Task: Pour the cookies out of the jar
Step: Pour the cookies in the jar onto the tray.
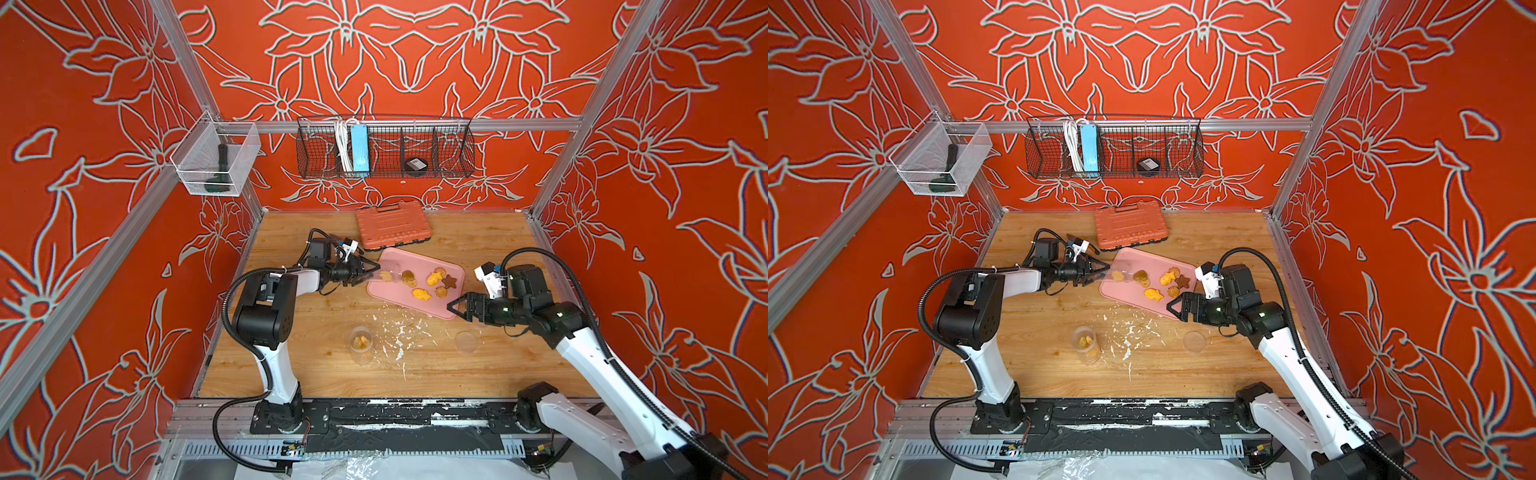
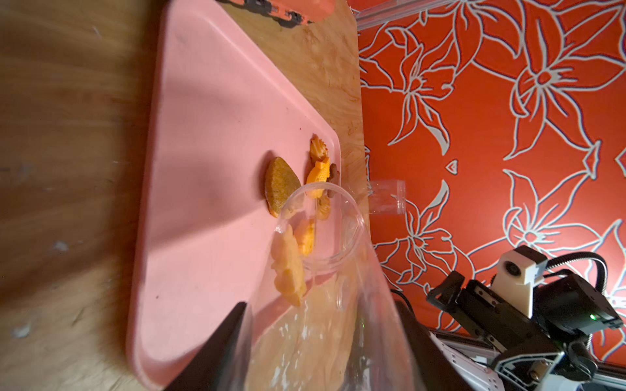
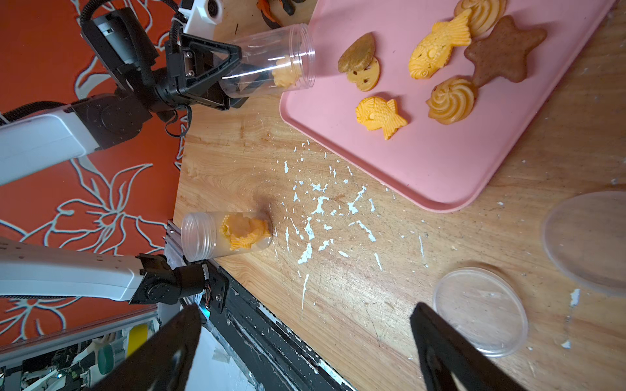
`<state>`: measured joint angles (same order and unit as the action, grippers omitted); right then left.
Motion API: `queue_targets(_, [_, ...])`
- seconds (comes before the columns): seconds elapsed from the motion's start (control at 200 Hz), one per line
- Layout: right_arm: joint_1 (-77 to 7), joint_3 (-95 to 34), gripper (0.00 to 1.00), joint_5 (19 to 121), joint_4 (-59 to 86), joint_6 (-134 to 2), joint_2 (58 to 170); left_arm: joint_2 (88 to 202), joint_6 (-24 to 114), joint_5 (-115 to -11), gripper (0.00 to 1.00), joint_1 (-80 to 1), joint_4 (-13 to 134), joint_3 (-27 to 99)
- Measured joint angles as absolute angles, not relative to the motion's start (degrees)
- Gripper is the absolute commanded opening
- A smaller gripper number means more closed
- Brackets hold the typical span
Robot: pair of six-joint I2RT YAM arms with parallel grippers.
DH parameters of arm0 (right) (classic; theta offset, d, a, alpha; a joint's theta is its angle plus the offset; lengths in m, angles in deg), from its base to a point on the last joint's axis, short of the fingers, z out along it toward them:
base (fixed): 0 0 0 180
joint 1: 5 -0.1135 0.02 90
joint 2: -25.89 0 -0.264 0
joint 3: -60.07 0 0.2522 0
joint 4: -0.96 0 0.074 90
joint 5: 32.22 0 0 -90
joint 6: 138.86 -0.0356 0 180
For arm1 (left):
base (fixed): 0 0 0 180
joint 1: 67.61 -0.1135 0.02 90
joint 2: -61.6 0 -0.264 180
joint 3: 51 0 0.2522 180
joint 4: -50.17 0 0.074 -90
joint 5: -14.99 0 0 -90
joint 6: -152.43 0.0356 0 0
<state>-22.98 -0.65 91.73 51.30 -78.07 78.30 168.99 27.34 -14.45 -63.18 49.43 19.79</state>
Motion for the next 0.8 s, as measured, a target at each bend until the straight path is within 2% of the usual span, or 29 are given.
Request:
queue_targets(0.34, [-23.0, -0.4, 0.99, 91.7, 51.3, -78.1, 77.8, 169.0, 21.7, -10.8, 0.58, -63.2, 41.9, 17.8])
queue_targets(0.801, [-23.0, 0.6, 0.99, 92.4, 49.5, -78.7, 76.5, 168.3, 31.6, -16.5, 0.58, -63.2, 53.8, 21.3])
